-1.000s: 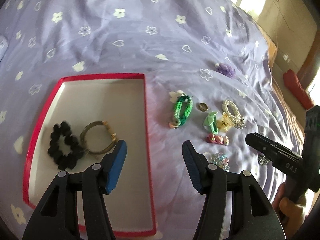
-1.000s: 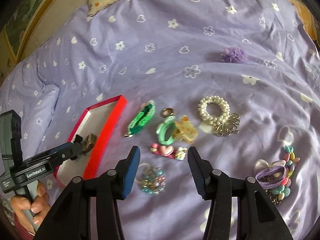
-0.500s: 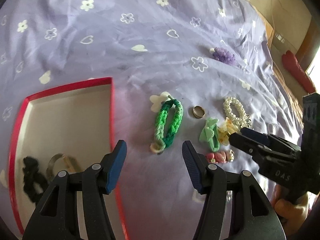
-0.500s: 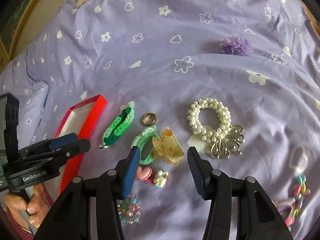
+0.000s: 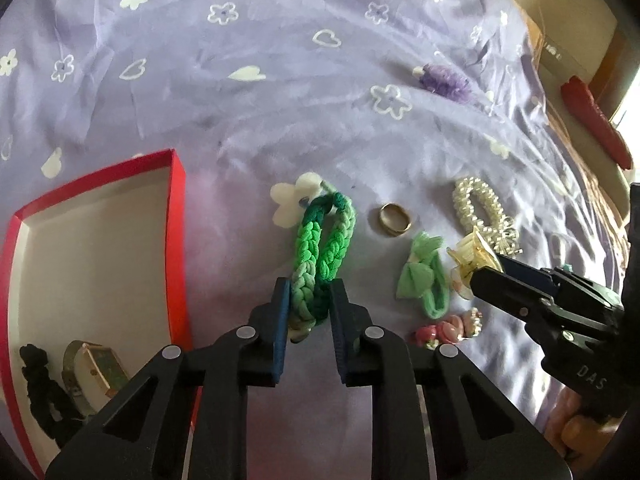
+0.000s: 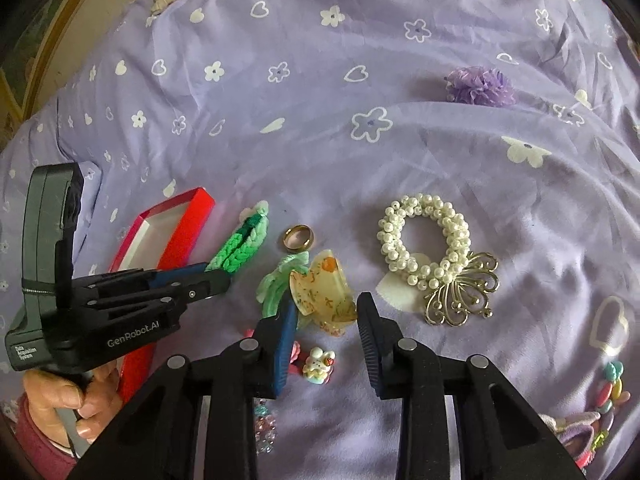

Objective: Organize jewelry
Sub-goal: 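Grasp the green braided bracelet with the left tool while the right tool grasps the yellow claw clip, then carry the bracelet and claw clip into the red box and open both tools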

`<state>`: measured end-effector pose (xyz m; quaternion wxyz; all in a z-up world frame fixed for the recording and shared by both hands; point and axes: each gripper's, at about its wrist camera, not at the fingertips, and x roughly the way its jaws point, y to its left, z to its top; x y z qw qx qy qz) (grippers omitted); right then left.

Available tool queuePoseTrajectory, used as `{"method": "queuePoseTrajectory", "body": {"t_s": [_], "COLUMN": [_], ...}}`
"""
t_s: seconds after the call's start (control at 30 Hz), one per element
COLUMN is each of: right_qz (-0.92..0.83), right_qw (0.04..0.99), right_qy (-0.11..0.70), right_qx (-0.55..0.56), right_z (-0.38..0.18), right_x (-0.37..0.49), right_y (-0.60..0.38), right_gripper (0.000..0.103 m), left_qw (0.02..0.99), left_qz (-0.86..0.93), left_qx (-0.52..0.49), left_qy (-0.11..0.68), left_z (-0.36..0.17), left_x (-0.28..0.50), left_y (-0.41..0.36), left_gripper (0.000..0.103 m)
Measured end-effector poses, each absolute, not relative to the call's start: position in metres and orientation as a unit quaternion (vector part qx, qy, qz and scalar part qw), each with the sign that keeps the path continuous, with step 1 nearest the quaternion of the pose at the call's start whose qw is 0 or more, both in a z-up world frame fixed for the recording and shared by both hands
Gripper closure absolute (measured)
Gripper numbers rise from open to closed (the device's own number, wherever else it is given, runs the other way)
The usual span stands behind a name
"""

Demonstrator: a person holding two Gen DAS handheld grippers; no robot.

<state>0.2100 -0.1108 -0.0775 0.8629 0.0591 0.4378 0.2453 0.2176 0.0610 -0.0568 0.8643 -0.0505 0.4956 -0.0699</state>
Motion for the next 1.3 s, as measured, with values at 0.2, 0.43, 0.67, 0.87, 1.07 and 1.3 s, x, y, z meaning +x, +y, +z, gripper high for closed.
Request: {"method": "queuePoseTrajectory", "body": {"t_s": [0.2,0.43,0.67,0.87,1.07,1.3], "right_qz": [0.253,0.268,0.291,0.313,0.339,0.374], "right_qw": [0.866,0.867,0.862,0.855,0.846,0.83], "right_qy": [0.426,0.416,0.411,0.411,0.409,0.414], "right_qx": [0.065,0.062,0.054,0.046,0.033,0.012], "right_z": [-0.064,-0.049,-0.04,-0.036,-0.032,-0.035], "right_x": [0.199,0.182,0.165,0.156,0.147,0.133], "right_y": [-0.112,-0.103,-0.081,-0.054,-0.02,0.025], "right_gripper": [0.073,0.073,0.073,0.073,0.073,0.073], "left_qw": [0.875,0.886,0.893,0.896,0.894,0.885], "left_qz": [-0.071,-0.063,-0.048,-0.023,0.009,0.042], "left_qx": [-0.073,-0.097,-0.115,-0.127,-0.151,-0.178], "left_qy": [0.474,0.449,0.433,0.426,0.422,0.427], "left_z": [-0.04,-0.019,-0.006,-0.001,-0.003,-0.017], "left_x": [0.198,0.165,0.13,0.112,0.09,0.068], "left_y": [0.071,0.088,0.112,0.142,0.179,0.216], "left_gripper": [0.087,0.087,0.087,0.087,0.087,0.087]}}
